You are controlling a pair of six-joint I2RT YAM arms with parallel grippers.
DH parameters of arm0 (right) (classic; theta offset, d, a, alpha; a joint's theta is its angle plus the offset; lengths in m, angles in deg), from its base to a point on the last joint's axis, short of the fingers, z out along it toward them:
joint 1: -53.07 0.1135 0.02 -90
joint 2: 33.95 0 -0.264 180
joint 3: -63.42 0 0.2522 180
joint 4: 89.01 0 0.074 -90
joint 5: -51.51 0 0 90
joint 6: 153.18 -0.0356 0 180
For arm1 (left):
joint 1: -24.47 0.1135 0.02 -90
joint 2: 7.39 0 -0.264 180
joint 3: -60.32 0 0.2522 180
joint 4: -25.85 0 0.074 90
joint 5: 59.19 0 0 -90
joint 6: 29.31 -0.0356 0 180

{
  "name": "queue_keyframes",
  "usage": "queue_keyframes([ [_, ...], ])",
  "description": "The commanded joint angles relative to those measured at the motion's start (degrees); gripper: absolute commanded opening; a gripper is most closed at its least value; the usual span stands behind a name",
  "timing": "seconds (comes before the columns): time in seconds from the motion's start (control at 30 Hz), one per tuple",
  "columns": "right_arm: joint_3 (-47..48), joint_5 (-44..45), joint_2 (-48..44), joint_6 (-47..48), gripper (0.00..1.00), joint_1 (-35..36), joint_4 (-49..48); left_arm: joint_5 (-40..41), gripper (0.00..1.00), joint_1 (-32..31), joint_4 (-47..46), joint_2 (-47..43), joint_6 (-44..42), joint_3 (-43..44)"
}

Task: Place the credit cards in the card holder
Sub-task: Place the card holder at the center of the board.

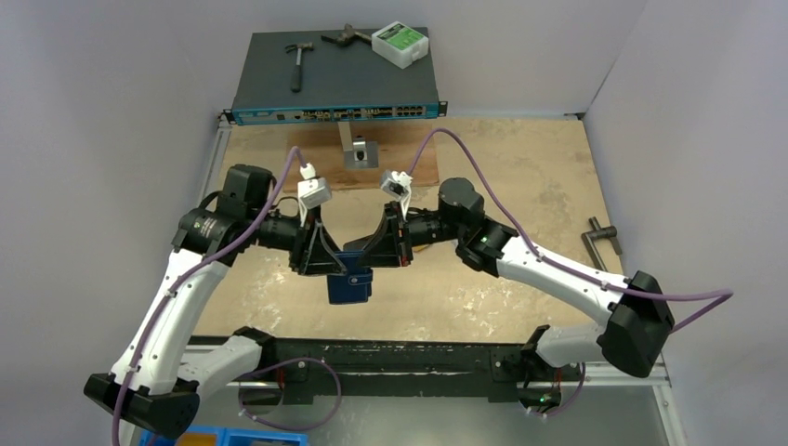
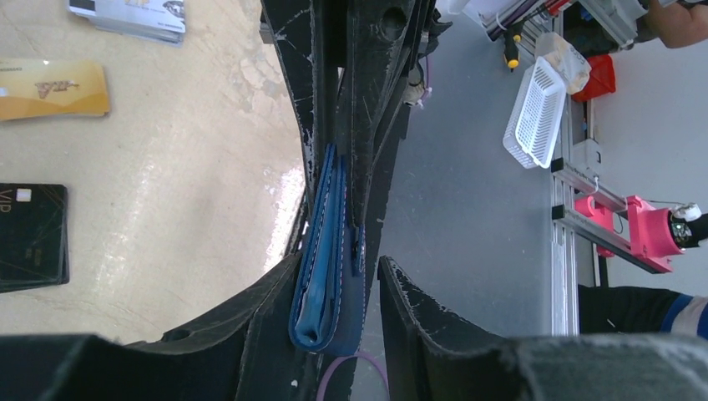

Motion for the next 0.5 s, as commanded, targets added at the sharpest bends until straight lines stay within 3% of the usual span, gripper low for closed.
queue_keyframes([
  [0.0, 4.1, -1.92, -0.19, 3.18, 0.0, 0.43, 2.49, 0.67, 0.37, -1.36, -0.67, -0.54, -1.09, -2.99],
  [0.1, 5.37, -2.43, 0.07, 5.0, 0.0, 0.38, 5.33, 0.77, 0.3, -1.44, -0.85, -1.26, -1.17, -4.26],
  [0.33, 7.85, -2.8, 1.36, 7.8, 0.01, 0.5, 10.0, 1.46, 0.03, -1.52, -5.23, -0.52, 4.26, -3.99],
  [0.47, 9.11, 5.29, 1.11, 8.71, 0.48, 0.08, 14.18, 2.32, 0.0, -1.54, -12.09, -1.77, 12.64, -7.04],
])
